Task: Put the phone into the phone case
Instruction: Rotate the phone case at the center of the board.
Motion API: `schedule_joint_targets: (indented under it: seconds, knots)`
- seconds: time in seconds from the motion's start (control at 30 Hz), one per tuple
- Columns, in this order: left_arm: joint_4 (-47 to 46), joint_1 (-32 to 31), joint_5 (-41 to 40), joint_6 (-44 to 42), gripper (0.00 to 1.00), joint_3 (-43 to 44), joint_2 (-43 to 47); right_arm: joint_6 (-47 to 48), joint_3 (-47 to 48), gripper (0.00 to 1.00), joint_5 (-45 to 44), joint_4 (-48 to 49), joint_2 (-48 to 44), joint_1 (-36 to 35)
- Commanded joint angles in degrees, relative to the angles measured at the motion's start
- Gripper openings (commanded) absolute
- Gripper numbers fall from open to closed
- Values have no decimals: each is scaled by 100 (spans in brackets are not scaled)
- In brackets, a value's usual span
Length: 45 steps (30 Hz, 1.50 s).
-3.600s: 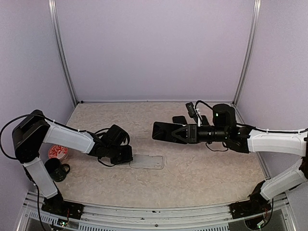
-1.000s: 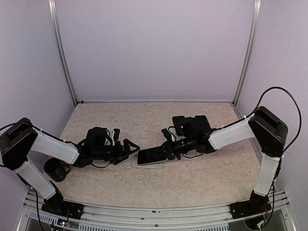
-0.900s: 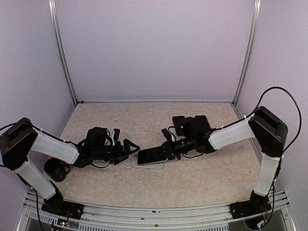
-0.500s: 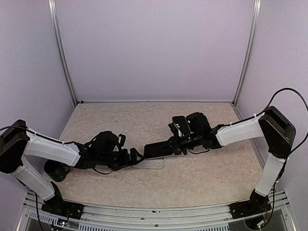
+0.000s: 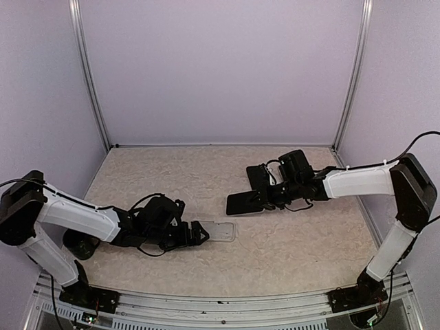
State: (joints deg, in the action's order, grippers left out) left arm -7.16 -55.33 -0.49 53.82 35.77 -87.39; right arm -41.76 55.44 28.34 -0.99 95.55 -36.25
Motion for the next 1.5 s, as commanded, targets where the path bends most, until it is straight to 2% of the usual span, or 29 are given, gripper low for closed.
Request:
schedule_joint_targets:
  seconds: [0.0, 0.37, 0.7, 1.47]
  knots:
    - [-208, -14, 14, -1, 99, 255, -349, 336, 204, 0, -118, -125, 153, 4]
    - [-277, 146, 203, -72, 99, 422, -671, 480, 232, 0, -89, -172, 367, 5]
    - [-251, 579, 251, -304, 99, 607, -767, 455, 22, 0, 122, -147, 170, -48]
    - [-255, 1104, 594, -681, 99, 1320, -1514, 98, -167, 0, -234, -44, -373, -989]
